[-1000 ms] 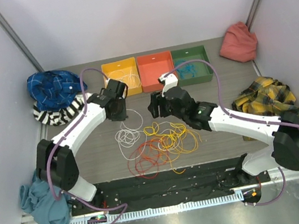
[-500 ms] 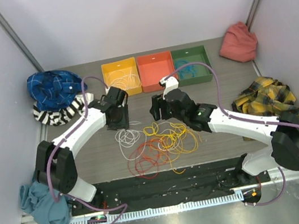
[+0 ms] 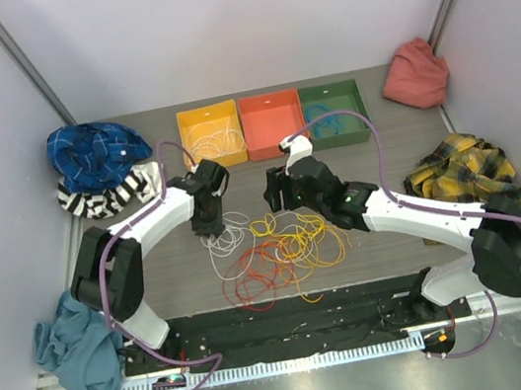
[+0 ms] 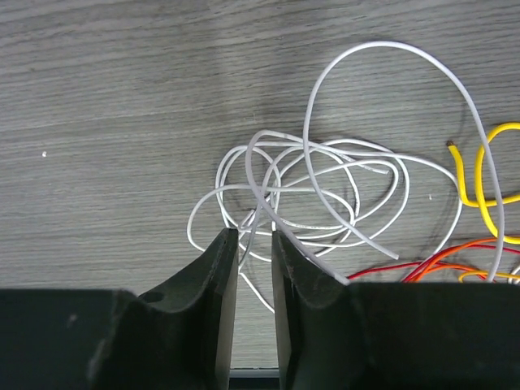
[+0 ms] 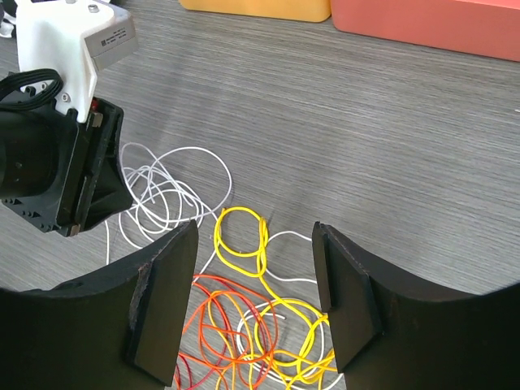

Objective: Untangle the cables

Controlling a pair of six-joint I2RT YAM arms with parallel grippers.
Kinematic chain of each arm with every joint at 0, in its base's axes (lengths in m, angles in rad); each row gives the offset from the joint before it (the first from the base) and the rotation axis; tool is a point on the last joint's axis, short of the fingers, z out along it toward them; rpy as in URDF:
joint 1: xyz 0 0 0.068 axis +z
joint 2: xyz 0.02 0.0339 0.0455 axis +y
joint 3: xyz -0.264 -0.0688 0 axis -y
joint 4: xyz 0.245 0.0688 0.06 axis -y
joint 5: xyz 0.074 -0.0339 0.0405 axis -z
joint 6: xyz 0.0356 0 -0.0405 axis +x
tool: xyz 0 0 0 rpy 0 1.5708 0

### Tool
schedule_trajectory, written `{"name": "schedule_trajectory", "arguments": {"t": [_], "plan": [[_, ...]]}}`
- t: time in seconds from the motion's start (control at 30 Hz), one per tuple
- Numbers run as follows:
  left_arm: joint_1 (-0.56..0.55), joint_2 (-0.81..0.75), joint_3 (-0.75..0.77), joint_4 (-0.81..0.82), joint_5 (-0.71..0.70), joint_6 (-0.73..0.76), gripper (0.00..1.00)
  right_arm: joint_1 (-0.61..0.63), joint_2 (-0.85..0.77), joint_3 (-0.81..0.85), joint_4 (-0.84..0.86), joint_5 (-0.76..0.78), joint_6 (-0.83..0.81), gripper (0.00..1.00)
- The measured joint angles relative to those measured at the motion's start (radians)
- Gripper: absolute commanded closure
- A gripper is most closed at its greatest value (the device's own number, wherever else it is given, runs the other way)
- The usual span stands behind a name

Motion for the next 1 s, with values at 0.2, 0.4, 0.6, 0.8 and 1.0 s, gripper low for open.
{"name": "schedule_trajectory", "arguments": {"t": [0.2,0.4,0.6,0.8,1.0], "plan": [[0.000,0.000,-0.002,0.005,0.000,-0.002,1.00,-0.004,0.000,-0.002,0.000,0.000,0.000,0.34],[0.000,-0.069,0.026,-0.039,-0.006,-0.017,1.00,-0.005,0.000,-0.004,0.000,0.000,0.000,0.34],[-0.002,-0.325,0.350,-0.089,-0.081,-0.018,1.00,-0.006,0.000,-0.004,0.000,0.000,0.000,0.35],[-0.003,-0.522,0.736,0.063,-0.109,-0.015,1.00,-0.006,-0.002,-0.003,-0.003,-0.002,0.005,0.35],[-0.003,-0.631,0.791,0.161,-0.114,0.007,1.00,-0.006,-0.003,-0.003,-0.018,-0.006,0.020,0.35]]}}
